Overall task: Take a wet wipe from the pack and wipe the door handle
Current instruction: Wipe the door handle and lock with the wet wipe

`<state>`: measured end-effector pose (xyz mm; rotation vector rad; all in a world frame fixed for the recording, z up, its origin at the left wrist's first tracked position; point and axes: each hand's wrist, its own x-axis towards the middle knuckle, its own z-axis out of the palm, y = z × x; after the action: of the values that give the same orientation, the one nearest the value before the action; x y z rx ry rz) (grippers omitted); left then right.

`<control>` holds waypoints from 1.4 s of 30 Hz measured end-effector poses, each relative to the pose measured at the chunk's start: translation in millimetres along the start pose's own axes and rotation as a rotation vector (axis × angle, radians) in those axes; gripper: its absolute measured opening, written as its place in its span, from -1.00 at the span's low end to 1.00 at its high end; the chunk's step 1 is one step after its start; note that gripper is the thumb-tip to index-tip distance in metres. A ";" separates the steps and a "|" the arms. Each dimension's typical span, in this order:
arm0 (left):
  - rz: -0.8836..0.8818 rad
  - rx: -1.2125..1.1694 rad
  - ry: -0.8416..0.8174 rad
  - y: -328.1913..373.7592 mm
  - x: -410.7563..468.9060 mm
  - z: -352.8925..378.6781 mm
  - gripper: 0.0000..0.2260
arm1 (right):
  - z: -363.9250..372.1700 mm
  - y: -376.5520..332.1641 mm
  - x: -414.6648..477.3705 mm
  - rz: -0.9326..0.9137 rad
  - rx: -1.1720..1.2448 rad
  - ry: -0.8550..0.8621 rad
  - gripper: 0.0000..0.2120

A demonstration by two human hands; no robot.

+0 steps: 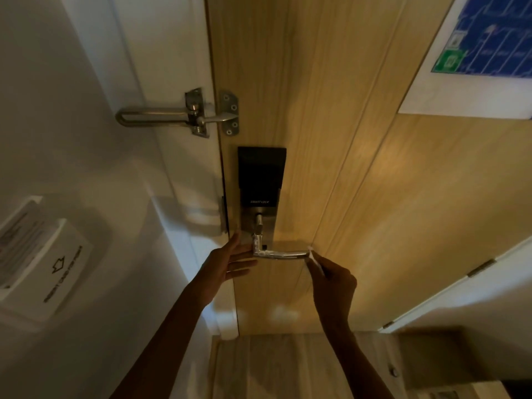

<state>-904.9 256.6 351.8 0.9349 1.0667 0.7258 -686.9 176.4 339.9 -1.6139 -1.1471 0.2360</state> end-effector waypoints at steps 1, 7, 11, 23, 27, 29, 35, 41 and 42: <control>0.000 -0.010 -0.009 -0.6 0.0 -0.5 -0.39 | 0.8 -0.8 2.2 -0.072 -0.011 0.005 -0.75; -0.011 -0.101 -0.036 0.1 0.2 -2.0 -0.35 | 5.4 3.9 14.2 -0.188 -0.035 -0.078 -0.74; -0.017 -0.121 -0.034 0.8 -1.0 -1.6 -0.39 | 6.8 1.8 9.8 -0.271 -0.131 -0.164 -0.77; -0.025 -0.148 0.019 -1.9 0.7 2.4 -0.65 | 11.0 -18.9 36.6 -0.380 -0.255 -0.537 -0.78; -0.028 -0.107 0.014 2.4 2.0 1.5 -0.61 | 7.9 -15.1 43.8 -0.332 -0.264 -0.547 -0.79; -0.028 -0.074 0.002 3.7 3.7 -1.1 -0.59 | 0.2 -14.9 48.9 -0.322 -0.284 -0.513 -0.83; -0.002 -0.016 0.002 5.5 15.1 -15.4 -0.55 | 35.4 -46.6 29.9 -0.191 -0.118 -0.403 -0.74; -0.013 0.052 0.161 3.9 27.6 -25.1 -0.56 | 70.6 -57.8 -7.0 -0.249 -0.486 -0.328 -0.72; -0.014 0.056 0.186 3.4 29.6 -25.3 -0.57 | 70.6 -59.4 -3.2 -0.223 -0.514 -0.327 -0.71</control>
<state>-919.2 290.4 338.3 0.9193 1.2616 0.7860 -767.8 215.9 360.6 -1.9137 -1.7323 0.0592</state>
